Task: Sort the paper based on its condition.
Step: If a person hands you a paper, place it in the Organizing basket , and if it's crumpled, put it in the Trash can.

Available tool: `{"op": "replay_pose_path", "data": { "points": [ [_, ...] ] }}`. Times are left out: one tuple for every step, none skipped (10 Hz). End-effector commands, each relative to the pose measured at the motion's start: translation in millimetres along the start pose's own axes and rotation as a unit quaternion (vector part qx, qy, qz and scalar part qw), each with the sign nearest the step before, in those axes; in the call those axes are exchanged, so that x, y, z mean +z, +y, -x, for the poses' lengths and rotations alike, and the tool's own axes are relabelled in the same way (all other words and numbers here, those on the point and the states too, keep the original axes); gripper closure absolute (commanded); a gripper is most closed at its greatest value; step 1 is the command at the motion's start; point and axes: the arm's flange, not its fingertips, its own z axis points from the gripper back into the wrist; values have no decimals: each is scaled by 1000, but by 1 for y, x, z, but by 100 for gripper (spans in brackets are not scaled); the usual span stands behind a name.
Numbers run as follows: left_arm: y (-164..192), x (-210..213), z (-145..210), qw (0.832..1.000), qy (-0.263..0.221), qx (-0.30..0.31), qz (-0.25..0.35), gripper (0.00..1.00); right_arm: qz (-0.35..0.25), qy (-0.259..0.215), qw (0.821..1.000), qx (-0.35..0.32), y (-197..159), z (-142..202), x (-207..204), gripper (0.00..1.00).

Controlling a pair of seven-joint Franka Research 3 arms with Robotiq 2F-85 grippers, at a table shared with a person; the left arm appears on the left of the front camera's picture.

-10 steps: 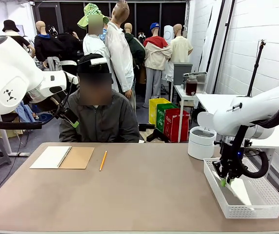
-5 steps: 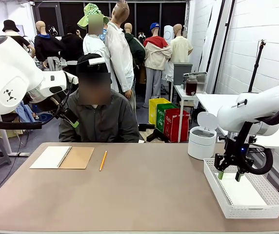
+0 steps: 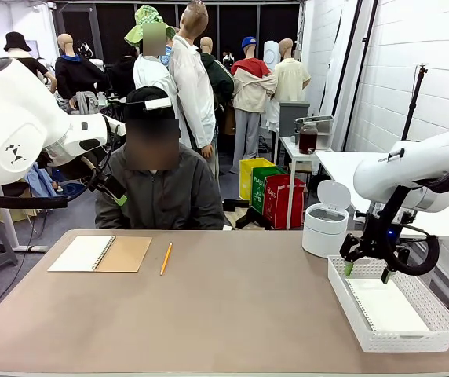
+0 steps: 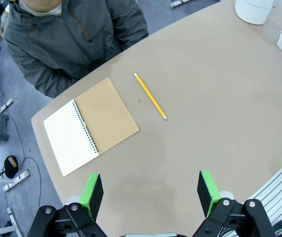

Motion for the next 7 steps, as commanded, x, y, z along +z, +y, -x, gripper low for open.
{"op": "replay_pose_path", "data": {
  "points": [
    [1,1,-1,1000,1,1,0,0,1,4,1000,11,0,0,-3,0],
    [1,1,-1,1000,1,1,0,0,1,4,1000,11,0,0,-3,0],
    [1,1,-1,1000,1,1,0,0,1,4,1000,11,0,0,-3,0],
    [1,1,-1,1000,1,1,0,0,1,4,1000,11,0,0,-3,0],
    [1,1,-1,1000,1,1,0,0,1,4,1000,11,0,0,-3,0],
    [1,1,-1,1000,1,1,0,0,1,4,1000,11,0,0,-3,0],
    [1,1,-1,1000,1,1,0,0,1,4,1000,11,0,0,-3,0]
  ]
}}
